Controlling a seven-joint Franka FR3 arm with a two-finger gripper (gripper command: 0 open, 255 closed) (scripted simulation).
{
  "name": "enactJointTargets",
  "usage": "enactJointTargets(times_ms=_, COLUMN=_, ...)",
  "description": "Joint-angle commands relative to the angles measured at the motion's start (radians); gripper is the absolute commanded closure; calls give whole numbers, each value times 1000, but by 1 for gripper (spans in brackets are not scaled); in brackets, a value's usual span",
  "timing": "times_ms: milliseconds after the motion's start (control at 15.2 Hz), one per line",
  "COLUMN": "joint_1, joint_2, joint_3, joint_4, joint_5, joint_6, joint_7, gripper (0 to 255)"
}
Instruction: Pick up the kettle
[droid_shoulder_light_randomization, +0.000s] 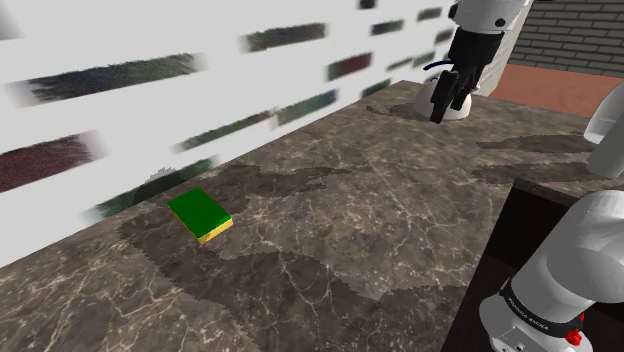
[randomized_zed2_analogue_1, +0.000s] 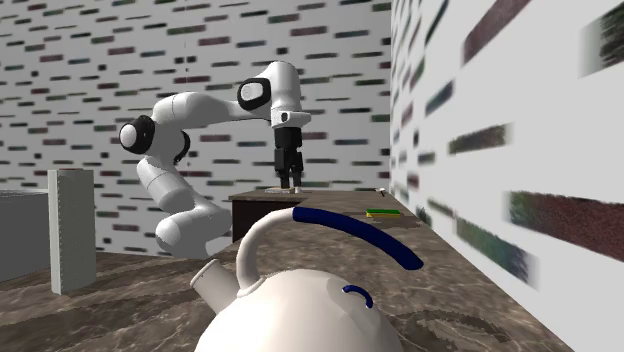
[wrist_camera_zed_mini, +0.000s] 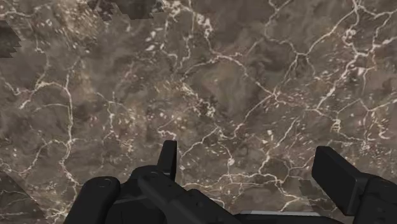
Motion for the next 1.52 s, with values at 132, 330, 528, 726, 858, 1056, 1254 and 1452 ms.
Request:
enactJointTargets(times_ms=132, joint_1=-13, joint_2=28, joint_3=-42, joint_4=20, joint_5=-28, joint_6=10, joint_7=-49, gripper=0)
enactJointTargets(times_ms=330, joint_1=-29, joint_2=79, joint_3=-104, joint_4=59, joint_5=-64, joint_6=26, joint_7=-120, gripper=0)
enactJointTargets(times_ms=528, joint_1=-42, joint_2=137, joint_3=-165, joint_4=109, joint_5=-94, joint_6=42, joint_7=-191, gripper=0)
enactJointTargets(times_ms=726, joint_1=-52, joint_2=204, joint_3=-224, joint_4=169, joint_5=-115, joint_6=56, joint_7=-263, gripper=0)
enactJointTargets(times_ms=858, joint_1=-57, joint_2=253, joint_3=-263, joint_4=214, joint_5=-124, joint_6=64, joint_7=-310, gripper=0)
enactJointTargets(times_ms=1056, joint_1=-62, joint_2=332, joint_3=-320, joint_4=292, joint_5=-129, joint_6=73, joint_7=-383, gripper=0)
enactJointTargets(times_ms=1254, joint_1=-66, joint_2=420, joint_3=-378, joint_4=381, joint_5=-121, joint_6=77, joint_7=-458, gripper=0)
enactJointTargets(times_ms=1452, joint_1=-71, joint_2=517, joint_3=-436, joint_4=483, joint_5=-100, joint_6=75, joint_7=-537, gripper=0)
